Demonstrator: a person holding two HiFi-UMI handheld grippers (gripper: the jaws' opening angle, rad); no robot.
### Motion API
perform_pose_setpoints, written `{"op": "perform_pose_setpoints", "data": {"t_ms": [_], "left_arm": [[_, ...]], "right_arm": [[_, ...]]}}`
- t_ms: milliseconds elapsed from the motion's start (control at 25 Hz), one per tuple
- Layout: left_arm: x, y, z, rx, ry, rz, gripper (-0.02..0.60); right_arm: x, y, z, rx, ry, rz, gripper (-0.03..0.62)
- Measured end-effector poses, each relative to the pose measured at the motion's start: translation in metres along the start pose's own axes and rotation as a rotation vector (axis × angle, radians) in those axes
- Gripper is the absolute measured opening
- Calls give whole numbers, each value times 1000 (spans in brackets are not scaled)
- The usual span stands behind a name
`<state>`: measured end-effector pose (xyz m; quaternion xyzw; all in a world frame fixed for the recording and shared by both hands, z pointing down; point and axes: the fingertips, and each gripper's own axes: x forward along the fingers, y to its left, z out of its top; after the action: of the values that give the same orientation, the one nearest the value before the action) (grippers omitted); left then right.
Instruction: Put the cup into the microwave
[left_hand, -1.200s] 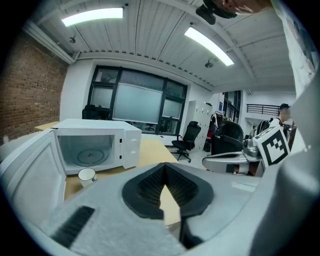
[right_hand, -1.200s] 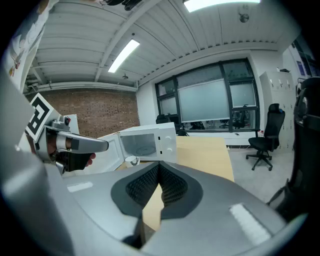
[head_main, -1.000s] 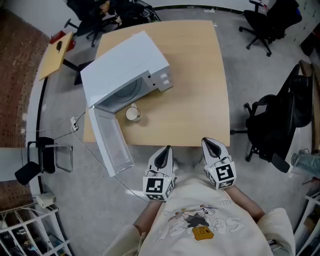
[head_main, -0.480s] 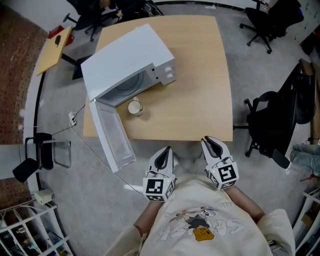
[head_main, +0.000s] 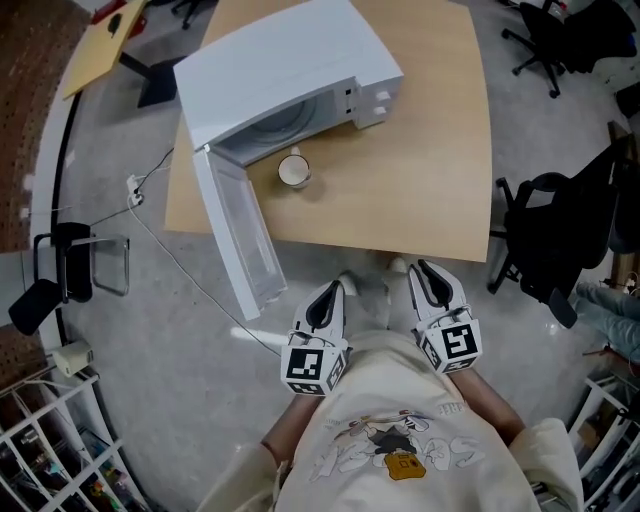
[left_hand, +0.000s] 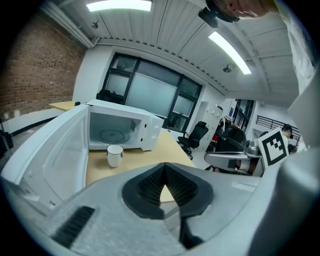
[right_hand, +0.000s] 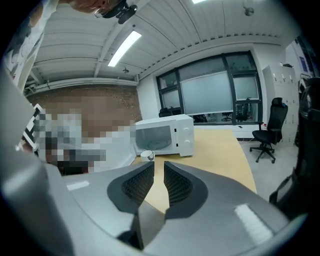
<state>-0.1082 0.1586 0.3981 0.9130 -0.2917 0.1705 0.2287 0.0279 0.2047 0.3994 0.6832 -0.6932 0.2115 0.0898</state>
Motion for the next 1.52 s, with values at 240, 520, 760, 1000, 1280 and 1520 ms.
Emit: {"op": "perform_pose_setpoints", "data": {"t_ms": [240,520,760,1000,1280,1520], "left_arm": [[28,10,21,-24,-14,36,5],[50,24,54,-47,-70,202,5],[73,23,54,7,-45,241,5],[86,54,56,59,-99,305,5],[102,86,53,-22,-180,387,5],[103,110,38,-104,-203,449,5]], "right_arm": [[41,-16,19,-19,15,72,77],[96,-42,54,-56,-18,211,92],[138,-27,54,-139,23,361,164],[180,2,44,-279,-12,437,249],[255,29,24,-354,-50,457,342],[303,50,-2,-369,-38,512,394]]}}
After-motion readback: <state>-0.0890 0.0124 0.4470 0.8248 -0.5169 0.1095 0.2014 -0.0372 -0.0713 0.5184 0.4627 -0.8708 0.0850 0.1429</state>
